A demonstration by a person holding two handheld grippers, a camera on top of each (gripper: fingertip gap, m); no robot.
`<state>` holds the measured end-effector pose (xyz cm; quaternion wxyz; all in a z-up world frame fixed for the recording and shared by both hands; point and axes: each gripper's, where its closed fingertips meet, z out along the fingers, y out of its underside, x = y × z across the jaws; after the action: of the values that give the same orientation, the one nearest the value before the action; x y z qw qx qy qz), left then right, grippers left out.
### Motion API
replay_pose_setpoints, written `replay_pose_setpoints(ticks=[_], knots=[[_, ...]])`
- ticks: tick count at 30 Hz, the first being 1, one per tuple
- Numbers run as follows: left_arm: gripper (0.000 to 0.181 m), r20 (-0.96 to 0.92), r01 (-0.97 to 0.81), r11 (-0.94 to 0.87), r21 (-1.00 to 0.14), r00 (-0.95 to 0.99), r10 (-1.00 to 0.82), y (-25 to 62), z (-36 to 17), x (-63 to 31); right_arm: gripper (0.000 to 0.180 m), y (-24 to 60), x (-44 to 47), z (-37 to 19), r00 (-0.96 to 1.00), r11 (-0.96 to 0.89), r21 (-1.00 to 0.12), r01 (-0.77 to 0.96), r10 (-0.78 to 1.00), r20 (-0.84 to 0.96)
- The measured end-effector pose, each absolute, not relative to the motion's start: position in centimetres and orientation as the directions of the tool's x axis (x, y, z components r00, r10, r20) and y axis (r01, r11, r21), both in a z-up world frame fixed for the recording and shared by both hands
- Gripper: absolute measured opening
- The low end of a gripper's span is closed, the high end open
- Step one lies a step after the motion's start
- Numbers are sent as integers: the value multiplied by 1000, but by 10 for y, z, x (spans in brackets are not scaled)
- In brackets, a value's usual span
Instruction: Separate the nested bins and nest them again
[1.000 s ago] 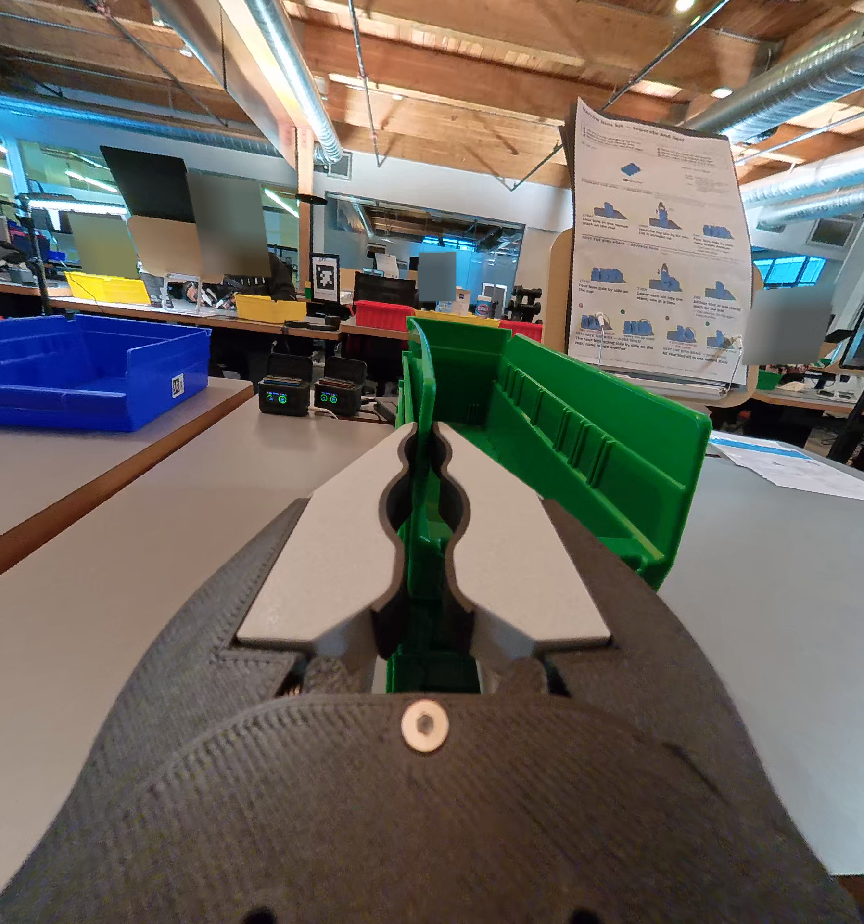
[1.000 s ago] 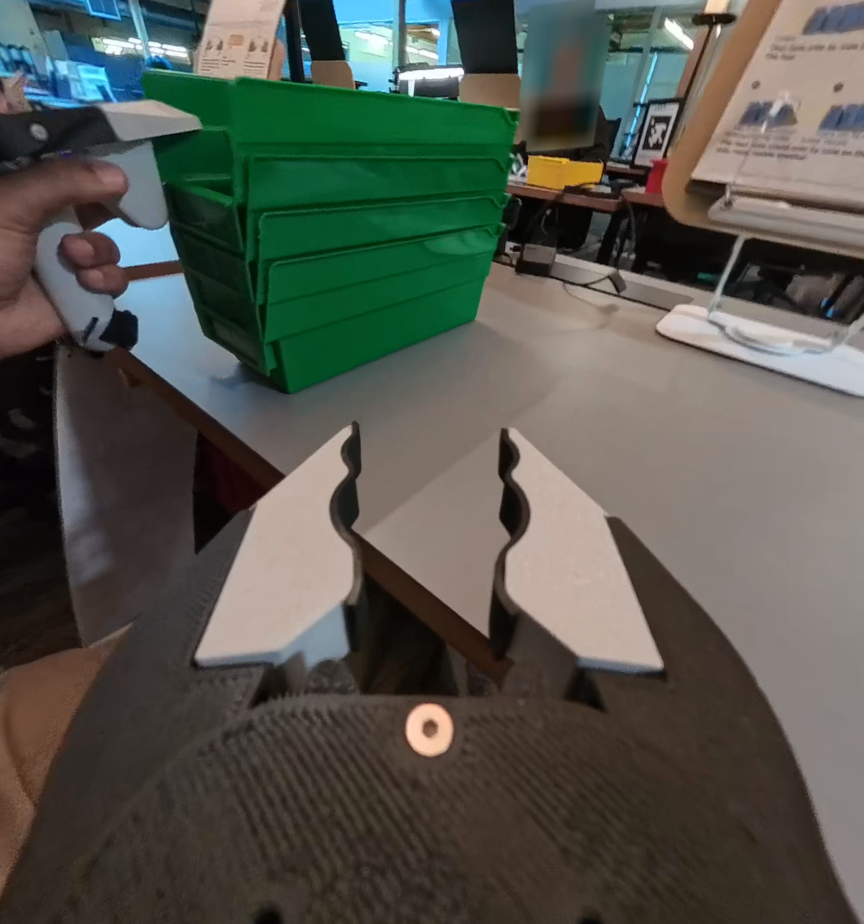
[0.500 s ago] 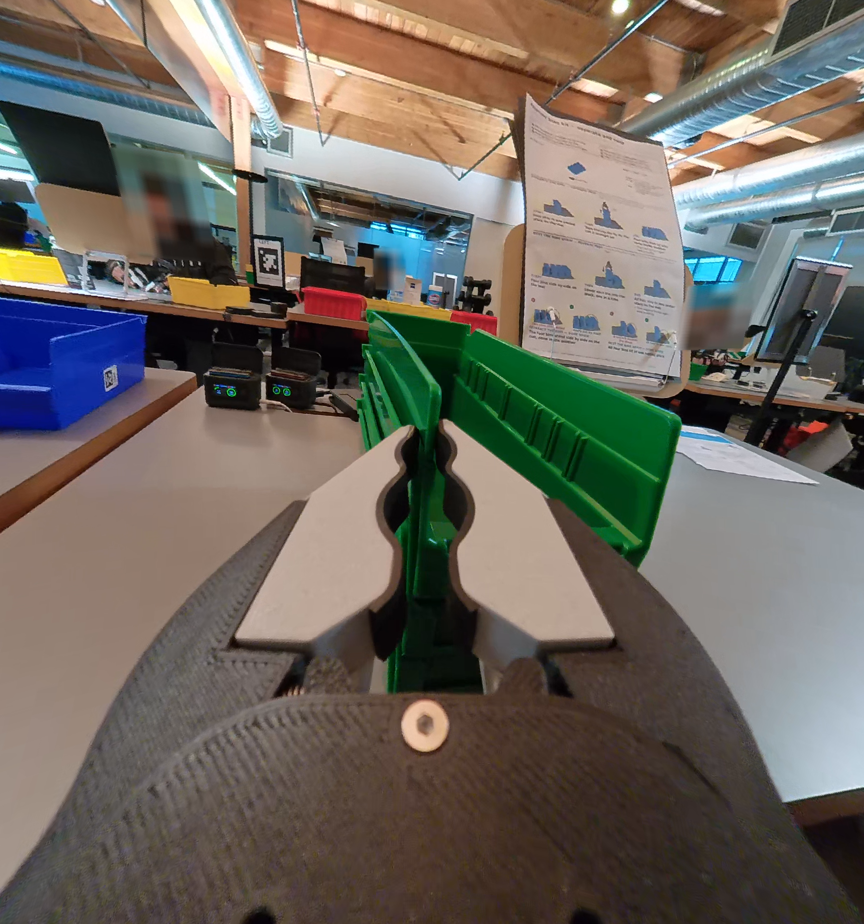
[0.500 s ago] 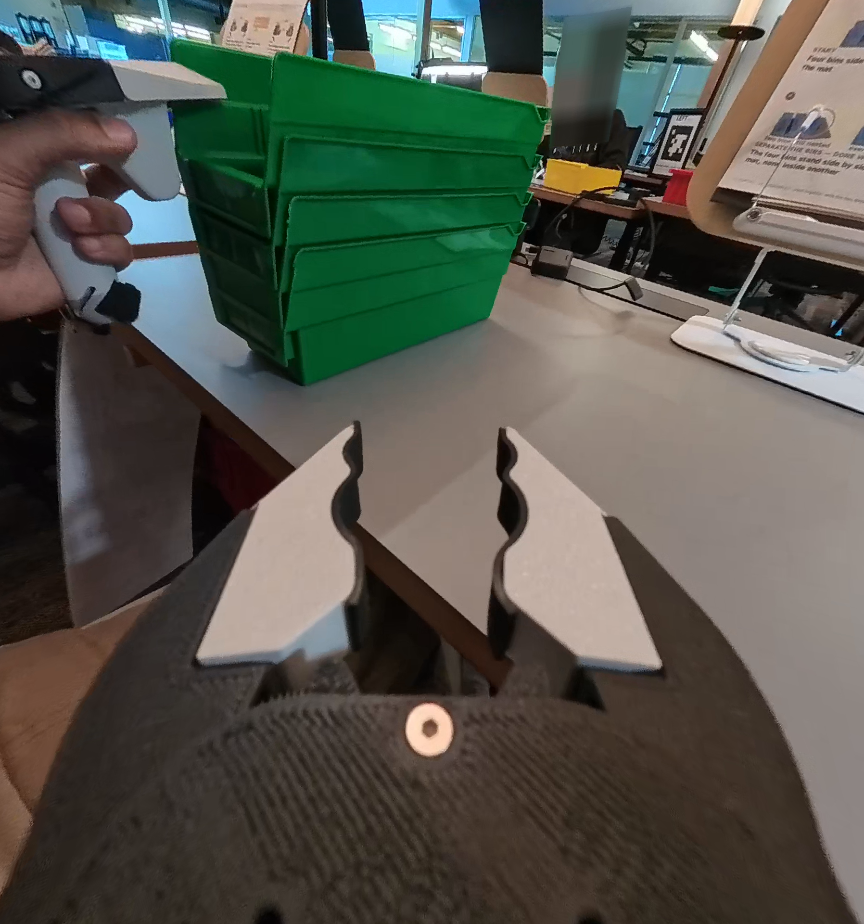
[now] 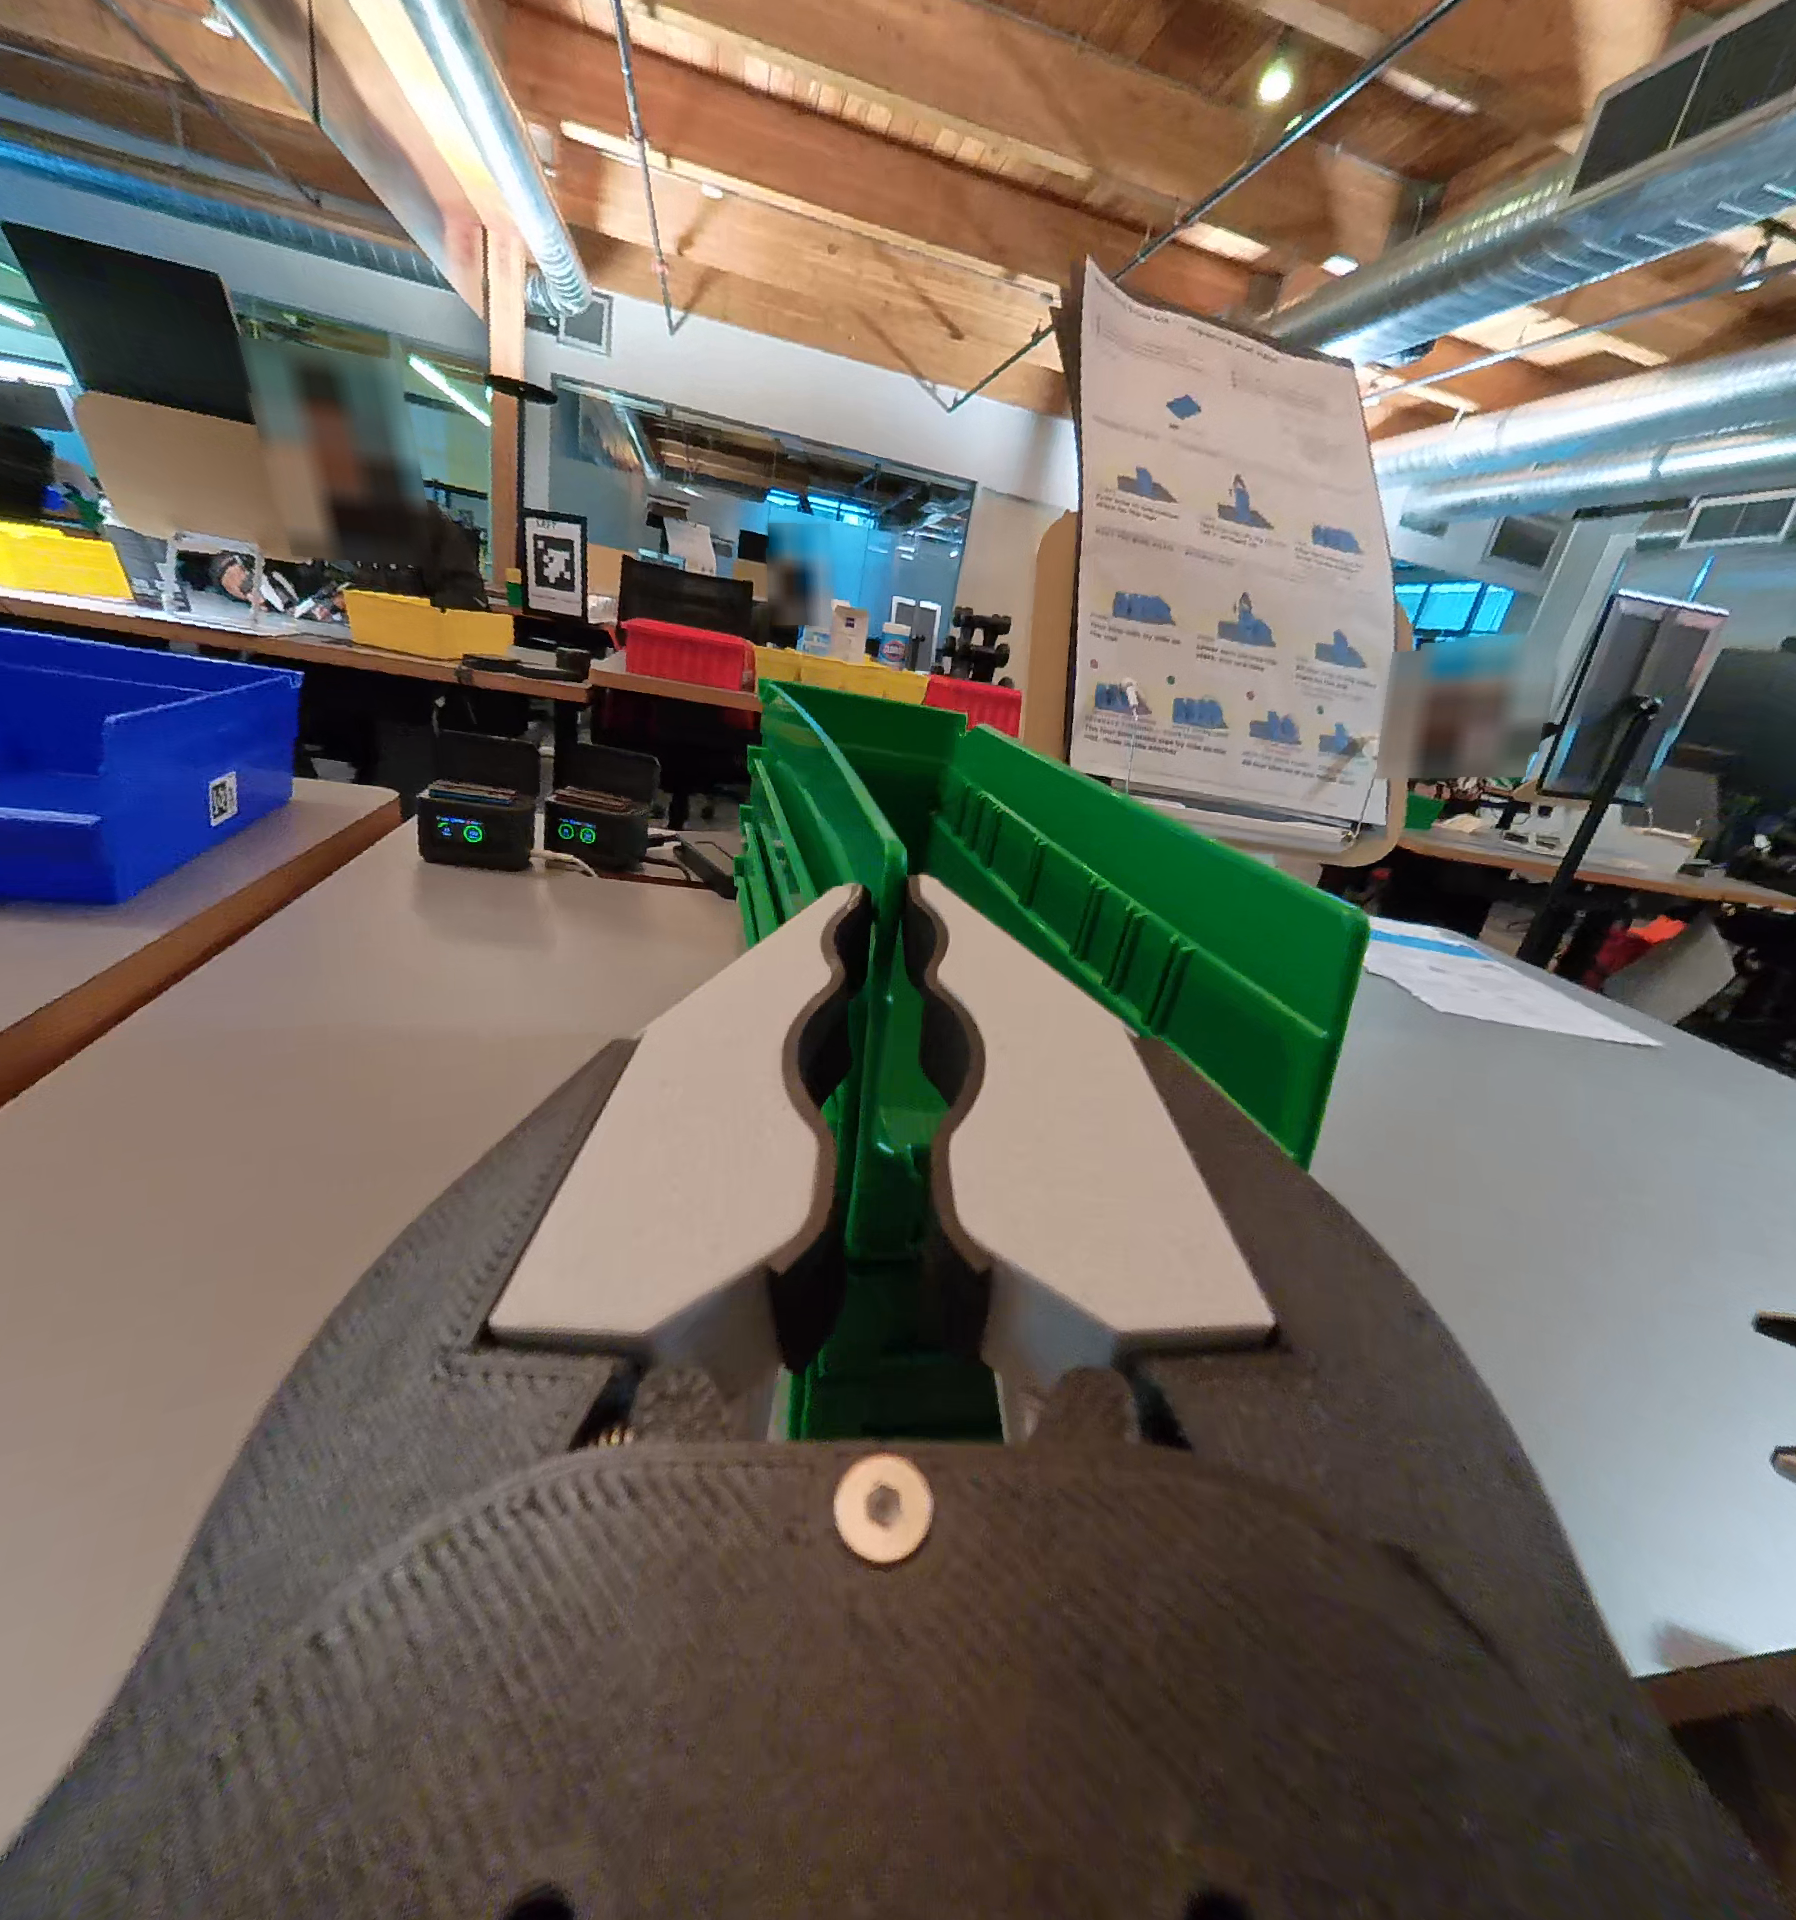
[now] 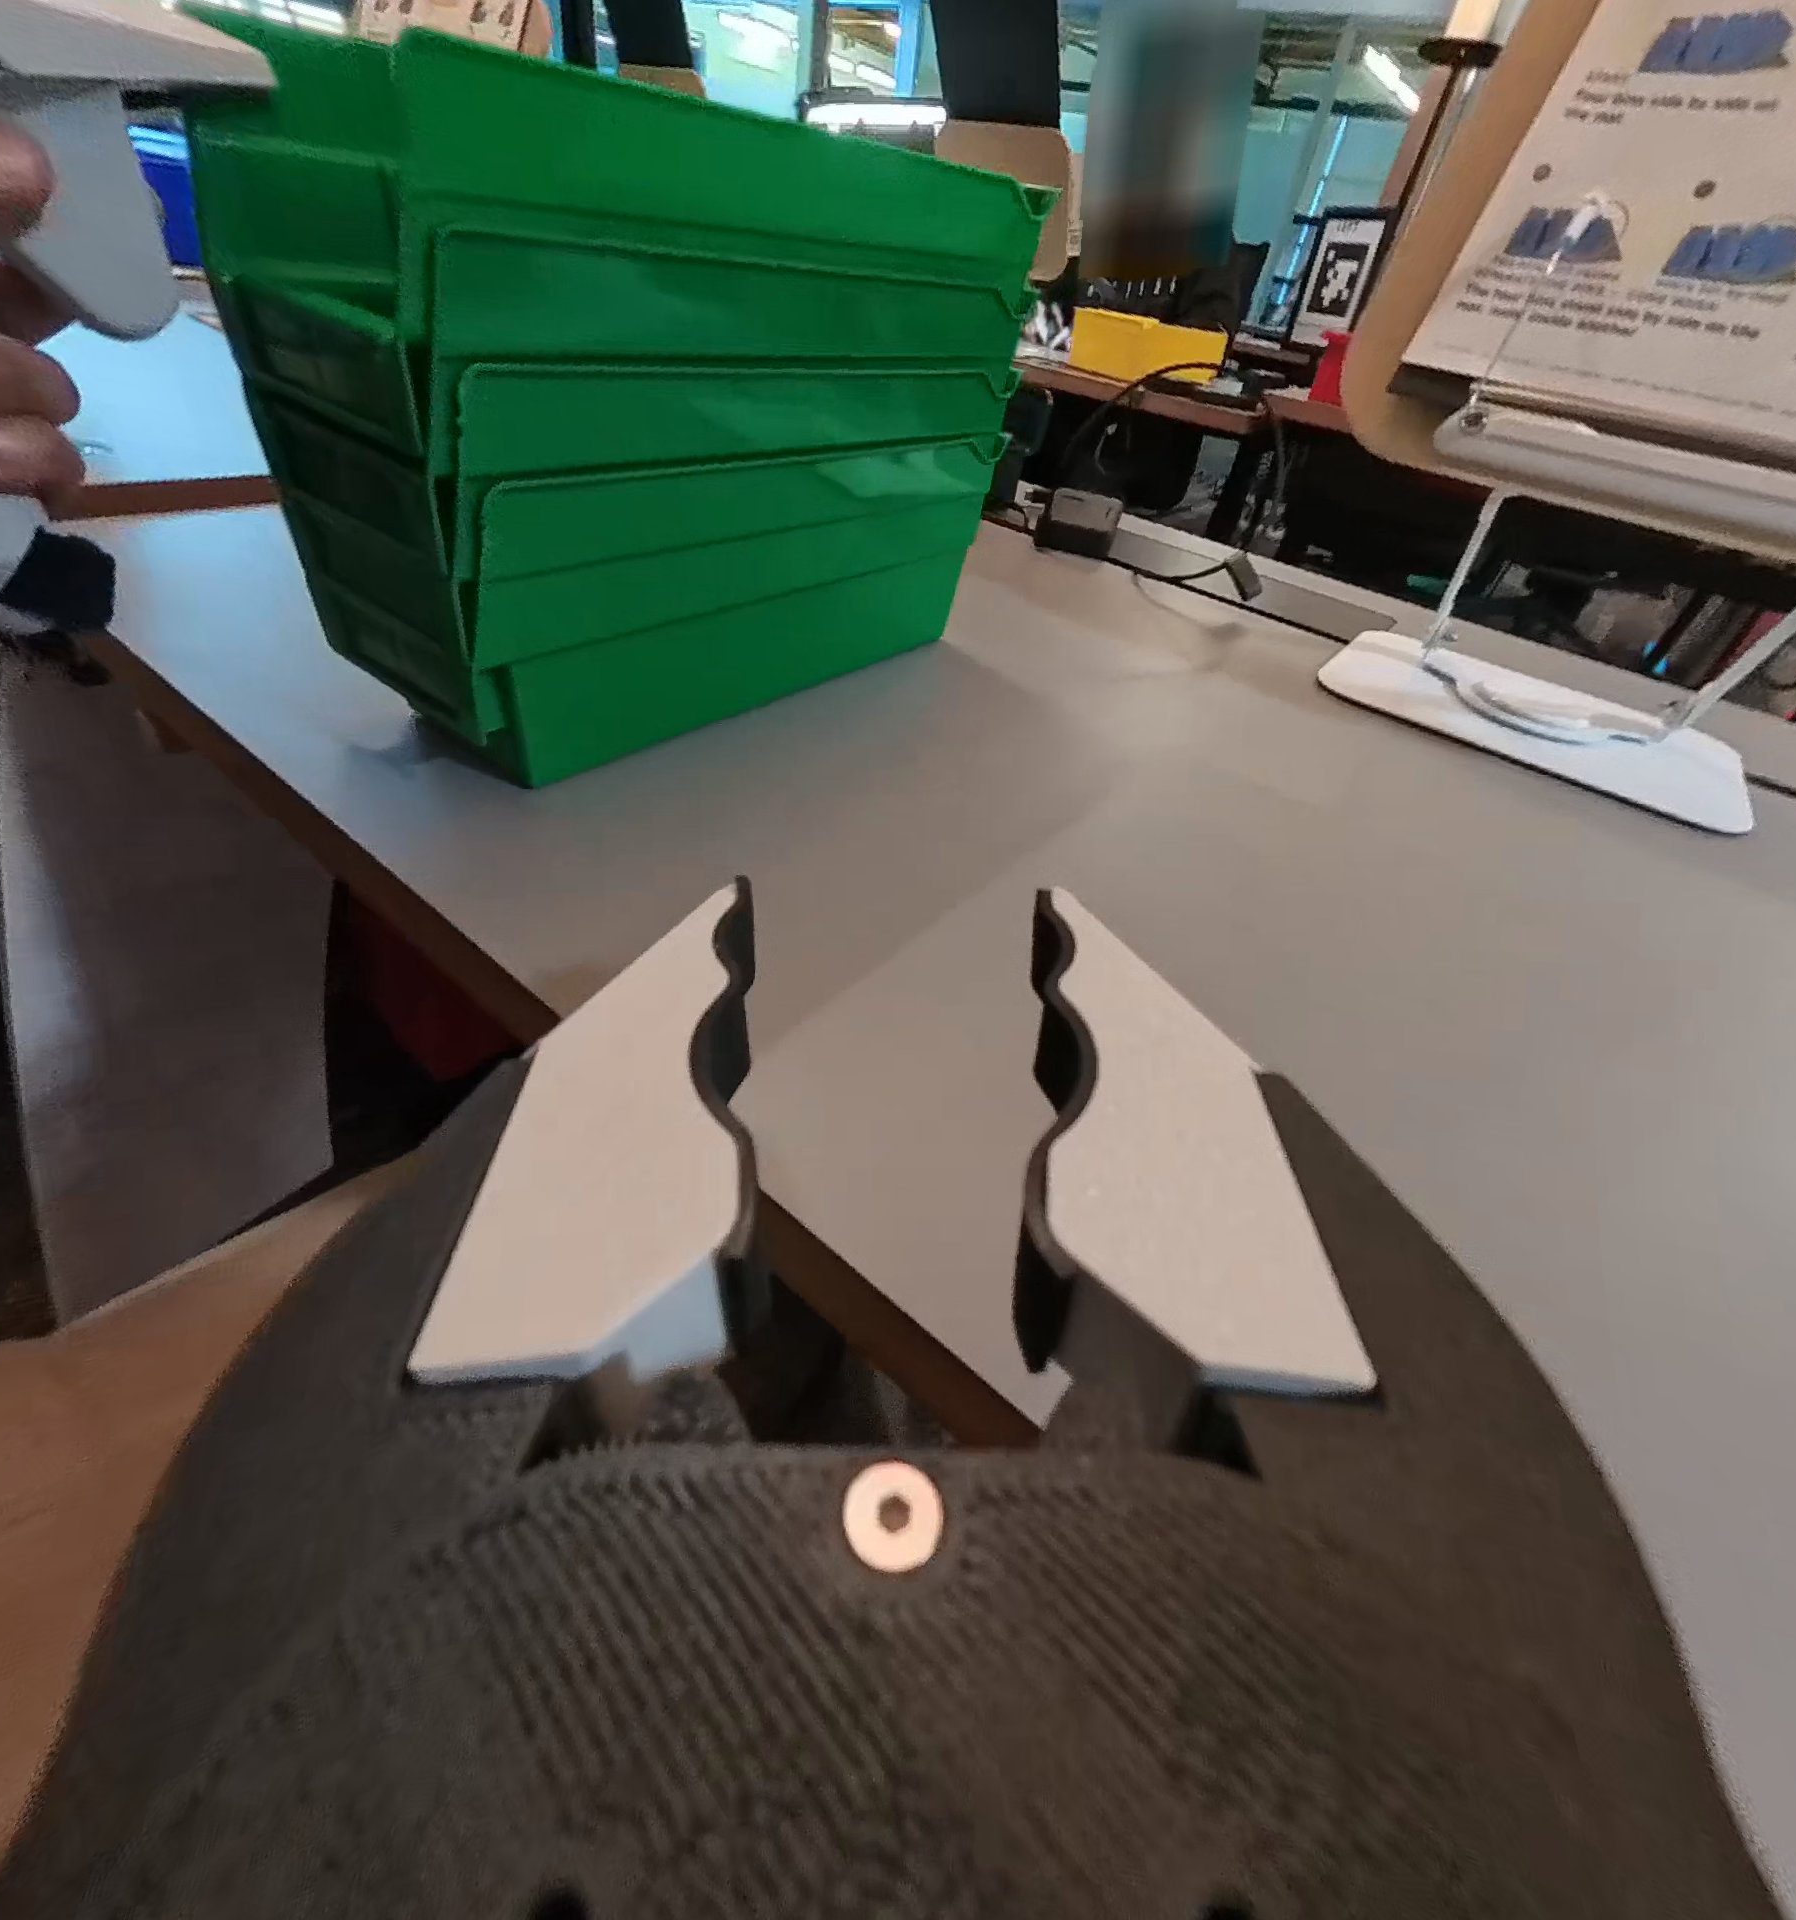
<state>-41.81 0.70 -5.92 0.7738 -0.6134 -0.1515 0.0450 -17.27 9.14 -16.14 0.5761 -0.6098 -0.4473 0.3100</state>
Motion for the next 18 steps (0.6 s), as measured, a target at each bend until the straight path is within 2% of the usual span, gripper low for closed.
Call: replay_pose_setpoints(ticks=[1, 9, 11, 15, 18], knots=[[3, 173, 110, 239, -965, 950, 259, 7, -59, -418, 53, 93, -172, -161, 411, 48, -982, 183, 903, 121], [13, 118, 95, 85, -992, 937, 328, 18, -69, -429, 53, 80, -177, -167, 380, 54, -978, 201, 916, 129], [1, 93, 75, 69, -995, 943, 318, 19, -68, -426, 53, 77, -179, -169, 370, 67, -975, 210, 918, 143], [0, 32, 11, 60, -998, 933, 357, 20, -63, -427, 52, 74, -181, -173, 359, 84, -969, 231, 919, 165], [0, 112, 73, 122, -990, 930, 350, 17, -58, -431, 52, 73, -180, -172, 358, 87, -970, 229, 919, 167]])
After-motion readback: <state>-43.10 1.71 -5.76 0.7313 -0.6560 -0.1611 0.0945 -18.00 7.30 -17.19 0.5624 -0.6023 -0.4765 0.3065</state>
